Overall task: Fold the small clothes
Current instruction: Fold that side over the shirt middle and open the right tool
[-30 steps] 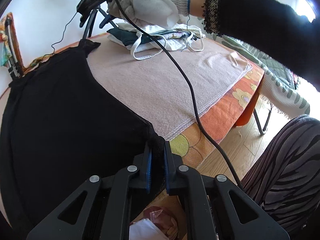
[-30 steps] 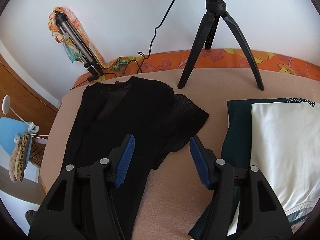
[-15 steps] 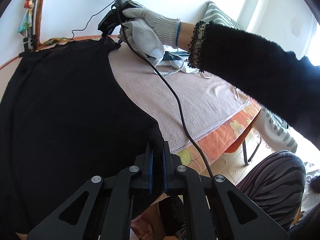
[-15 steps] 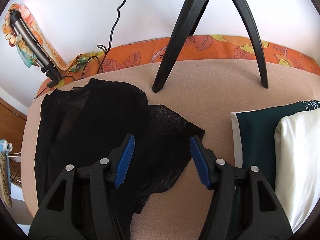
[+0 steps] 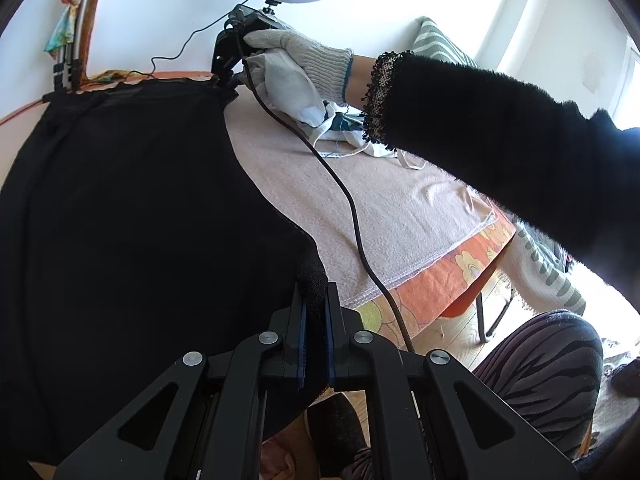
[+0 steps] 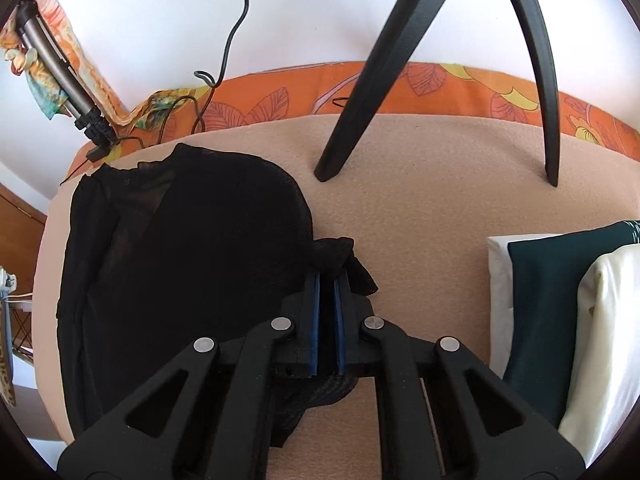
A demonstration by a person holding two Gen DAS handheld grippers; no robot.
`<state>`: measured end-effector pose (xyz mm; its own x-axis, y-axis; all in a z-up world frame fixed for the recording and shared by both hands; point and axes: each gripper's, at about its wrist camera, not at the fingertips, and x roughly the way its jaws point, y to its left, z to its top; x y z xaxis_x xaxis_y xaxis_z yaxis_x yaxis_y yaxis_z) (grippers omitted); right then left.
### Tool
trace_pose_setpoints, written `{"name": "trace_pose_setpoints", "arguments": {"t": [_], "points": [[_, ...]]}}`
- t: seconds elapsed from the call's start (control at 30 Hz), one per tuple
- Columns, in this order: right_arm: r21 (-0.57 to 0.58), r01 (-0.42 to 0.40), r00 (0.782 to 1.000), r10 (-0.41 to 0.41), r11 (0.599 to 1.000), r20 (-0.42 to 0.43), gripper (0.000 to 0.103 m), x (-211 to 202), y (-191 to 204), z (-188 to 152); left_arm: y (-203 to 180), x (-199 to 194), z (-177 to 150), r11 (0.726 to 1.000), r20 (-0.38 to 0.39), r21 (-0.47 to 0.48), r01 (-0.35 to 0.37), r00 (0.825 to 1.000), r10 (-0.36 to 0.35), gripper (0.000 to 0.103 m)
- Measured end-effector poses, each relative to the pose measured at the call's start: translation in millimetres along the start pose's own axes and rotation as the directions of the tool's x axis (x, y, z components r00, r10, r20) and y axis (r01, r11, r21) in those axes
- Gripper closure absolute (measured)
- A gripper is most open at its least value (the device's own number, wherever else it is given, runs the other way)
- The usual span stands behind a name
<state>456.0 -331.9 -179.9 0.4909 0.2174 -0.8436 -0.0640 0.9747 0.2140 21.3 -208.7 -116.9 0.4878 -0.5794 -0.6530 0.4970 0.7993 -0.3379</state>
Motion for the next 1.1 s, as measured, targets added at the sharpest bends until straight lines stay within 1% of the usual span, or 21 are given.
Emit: {"name": "trace_pose_setpoints", "arguments": {"t": [0.1, 0.2, 0.37, 0.53, 0.67, 0.83, 1.0, 1.1], "points": [[-0.036, 0.033, 0.999, -0.032, 0.999, 0.020, 0.098, -8, 13, 3, 5, -5, -1, 1.000, 0.024, -0.026, 0.002, 1.000, -0.002, 0.097], [-0.047, 0.068, 0.997, -0.066, 0.997, 0.041, 0.098, -20, 23, 10, 10, -10, -3, 0.999, 0.038, -0.050, 0.006, 0.999, -0.004, 0.097], [-0.062, 0.096, 0.993, -0.092, 0.993, 0.068, 0.098, -36, 44, 22, 20, -23, -10, 0.995, 0.068, -0.096, 0.010, 0.998, -0.003, 0.097], [-0.115, 0.162, 0.985, -0.153, 0.980, 0.086, 0.098, -44, 82, 32, 38, -38, -17, 0.987, 0.096, -0.158, 0.014, 0.995, 0.001, 0.097], [-0.196, 0.232, 0.971, -0.214, 0.953, 0.110, 0.098, -47, 122, 35, 58, -50, -24, 0.976, 0.127, -0.217, 0.024, 0.992, 0.004, 0.097], [-0.296, 0.308, 0.951, -0.281, 0.904, 0.129, 0.098, -38, 179, 36, 79, -58, -33, 0.960, 0.155, -0.277, 0.034, 0.988, 0.009, 0.097], [-0.355, 0.335, 0.942, -0.309, 0.873, 0.131, 0.098, -14, 226, 32, 100, -67, -43, 0.945, 0.164, -0.327, 0.021, 0.986, 0.035, 0.097], [-0.371, 0.339, 0.941, -0.314, 0.865, 0.127, 0.098, 1, 246, 29, 110, -70, -47, 0.939, 0.160, -0.344, 0.005, 0.986, 0.054, 0.097]]}}
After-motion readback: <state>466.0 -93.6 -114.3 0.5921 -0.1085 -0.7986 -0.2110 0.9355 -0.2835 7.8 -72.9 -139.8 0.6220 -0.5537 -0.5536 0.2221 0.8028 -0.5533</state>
